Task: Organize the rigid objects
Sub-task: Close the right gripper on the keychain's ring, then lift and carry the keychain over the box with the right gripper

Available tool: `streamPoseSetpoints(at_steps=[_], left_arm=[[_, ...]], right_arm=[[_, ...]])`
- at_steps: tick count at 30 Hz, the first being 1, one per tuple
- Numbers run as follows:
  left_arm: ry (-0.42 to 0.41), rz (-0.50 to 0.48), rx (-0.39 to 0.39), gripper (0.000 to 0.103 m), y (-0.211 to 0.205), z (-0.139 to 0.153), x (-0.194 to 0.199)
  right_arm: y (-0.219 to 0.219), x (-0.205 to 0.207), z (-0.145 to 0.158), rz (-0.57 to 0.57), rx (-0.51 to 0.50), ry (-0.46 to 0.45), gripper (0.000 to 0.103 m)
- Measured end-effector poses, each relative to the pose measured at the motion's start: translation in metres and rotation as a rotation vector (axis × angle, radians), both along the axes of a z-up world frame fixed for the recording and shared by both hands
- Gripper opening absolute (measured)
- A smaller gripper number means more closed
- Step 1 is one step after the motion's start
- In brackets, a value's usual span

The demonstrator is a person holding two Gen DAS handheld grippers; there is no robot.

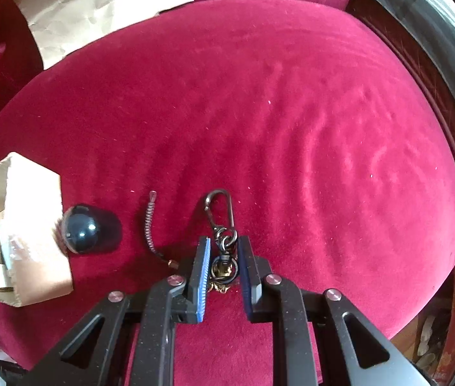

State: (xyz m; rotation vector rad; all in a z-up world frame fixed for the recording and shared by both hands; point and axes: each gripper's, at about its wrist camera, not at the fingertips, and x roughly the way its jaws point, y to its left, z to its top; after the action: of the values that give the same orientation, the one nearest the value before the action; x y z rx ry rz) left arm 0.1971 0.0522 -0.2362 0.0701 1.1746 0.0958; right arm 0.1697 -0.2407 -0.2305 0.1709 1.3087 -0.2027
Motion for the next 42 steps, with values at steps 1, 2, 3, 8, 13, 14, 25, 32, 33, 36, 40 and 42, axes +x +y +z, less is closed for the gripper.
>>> streamPoseSetpoints(at_steps=[1, 2, 3, 8, 13, 14, 25, 32, 33, 36, 40, 42], left_arm=[[0.0, 0.0, 0.0, 0.005, 0.0, 0.0, 0.0], [0.0, 0.0, 0.0, 0.005, 0.001, 0.0, 0.0], [0.0, 0.0, 0.0, 0.005, 0.0, 0.0, 0.0], [0.0, -0.001, 0.0, 0.005, 0.0, 0.0, 0.0], [0.0, 0.0, 0.0, 0.005, 0.0, 0.0, 0.0], [0.0, 0.0, 0.0, 0.005, 0.001, 0.0, 0.0], [0.0, -0.001, 0.0, 0.005, 0.001, 0.0, 0.0], [0.0, -0.001, 0.0, 0.005, 0.001, 0.0, 0.0], [0.0, -0.001, 0.0, 0.005, 0.001, 0.001, 0.0], [0.0, -0.001, 0.0, 0.005, 0.001, 0.001, 0.0], [0.0, -0.001, 0.0, 0.005, 0.001, 0.001, 0.0], [0.0, 0.0, 0.0, 0.005, 0.0, 0.001, 0.001]], right_arm=[[0.001, 0.0, 0.003, 0.008, -0.009, -0.008, 0.017], [0.003, 0.0, 0.008, 0.015, -0.016, -0.013, 0.017], [0.004, -0.001, 0.012, 0.016, -0.016, -0.019, 0.017], [0.003, -0.002, 0.032, 0.029, -0.024, -0.043, 0.017], [0.005, -0.002, 0.053, 0.032, -0.03, -0.065, 0.017], [0.004, -0.002, 0.054, 0.035, -0.032, -0.069, 0.017], [0.015, -0.001, 0.076, 0.08, -0.044, -0.118, 0.017], [0.034, -0.001, 0.097, 0.124, -0.042, -0.156, 0.017], [0.036, 0.0, 0.1, 0.129, -0.043, -0.162, 0.017], [0.044, 0.002, 0.108, 0.148, -0.042, -0.177, 0.017], [0.054, 0.006, 0.116, 0.177, -0.045, -0.196, 0.017], [0.061, 0.007, 0.121, 0.192, -0.042, -0.204, 0.017]])
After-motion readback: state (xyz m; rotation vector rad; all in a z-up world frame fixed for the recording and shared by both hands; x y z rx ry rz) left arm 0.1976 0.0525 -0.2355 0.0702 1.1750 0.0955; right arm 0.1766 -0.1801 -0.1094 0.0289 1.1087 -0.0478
